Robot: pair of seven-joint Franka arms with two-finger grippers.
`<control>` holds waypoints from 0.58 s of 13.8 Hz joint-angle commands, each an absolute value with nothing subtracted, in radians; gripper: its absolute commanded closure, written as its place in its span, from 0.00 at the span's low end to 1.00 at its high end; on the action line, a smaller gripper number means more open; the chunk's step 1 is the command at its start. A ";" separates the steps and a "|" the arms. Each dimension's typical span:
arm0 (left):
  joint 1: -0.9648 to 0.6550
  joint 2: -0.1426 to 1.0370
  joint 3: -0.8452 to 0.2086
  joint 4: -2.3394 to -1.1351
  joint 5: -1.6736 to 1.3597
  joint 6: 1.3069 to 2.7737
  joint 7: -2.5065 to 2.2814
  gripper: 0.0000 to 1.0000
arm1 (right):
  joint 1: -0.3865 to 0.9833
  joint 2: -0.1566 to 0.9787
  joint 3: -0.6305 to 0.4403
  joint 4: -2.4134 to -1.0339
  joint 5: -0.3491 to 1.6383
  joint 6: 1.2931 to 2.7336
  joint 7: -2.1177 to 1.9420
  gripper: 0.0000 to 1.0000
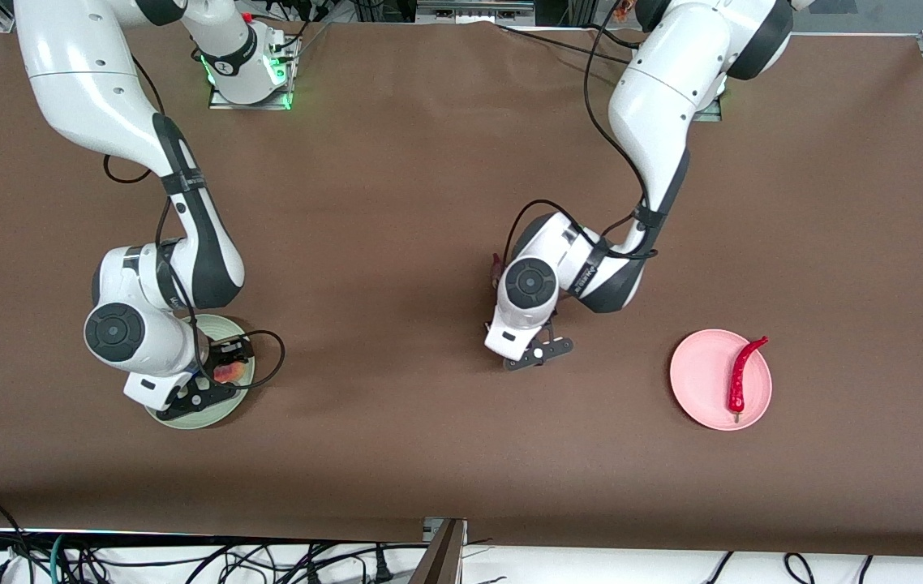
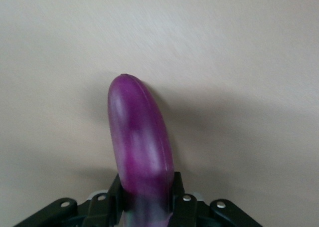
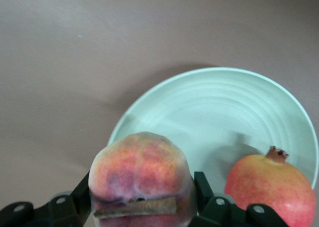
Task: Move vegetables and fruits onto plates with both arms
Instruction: 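Place the eggplant on the pink plate while the right gripper releases the peach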
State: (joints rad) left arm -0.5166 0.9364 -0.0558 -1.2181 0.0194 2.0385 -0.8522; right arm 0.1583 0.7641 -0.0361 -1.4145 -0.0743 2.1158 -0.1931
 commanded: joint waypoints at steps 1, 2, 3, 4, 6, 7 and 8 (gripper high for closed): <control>-0.424 0.839 -0.060 -1.220 0.041 1.906 -0.660 1.00 | 0.137 0.778 -0.026 -1.422 -0.087 2.151 -0.196 0.69; -0.385 0.810 -0.061 -1.220 0.041 1.882 -0.584 1.00 | 0.137 0.781 -0.026 -1.430 -0.087 2.163 -0.196 0.69; -0.349 0.784 -0.060 -1.221 0.041 1.846 -0.478 1.00 | 0.135 0.785 -0.026 -1.433 -0.087 2.175 -0.196 0.69; -0.312 0.763 -0.060 -1.221 0.043 1.806 -0.371 1.00 | 0.129 0.791 -0.026 -1.434 -0.087 2.183 -0.196 0.69; -0.240 0.727 -0.058 -1.233 0.057 1.763 -0.193 1.00 | 0.124 0.799 -0.026 -1.434 -0.086 2.186 -0.195 0.66; -0.210 0.723 -0.060 -1.236 0.093 1.734 -0.123 1.00 | 0.124 0.801 -0.026 -1.434 -0.083 2.190 -0.186 0.42; -0.192 0.723 -0.060 -1.250 0.144 1.723 -0.070 1.00 | 0.124 0.801 -0.026 -1.434 -0.081 2.191 -0.180 0.01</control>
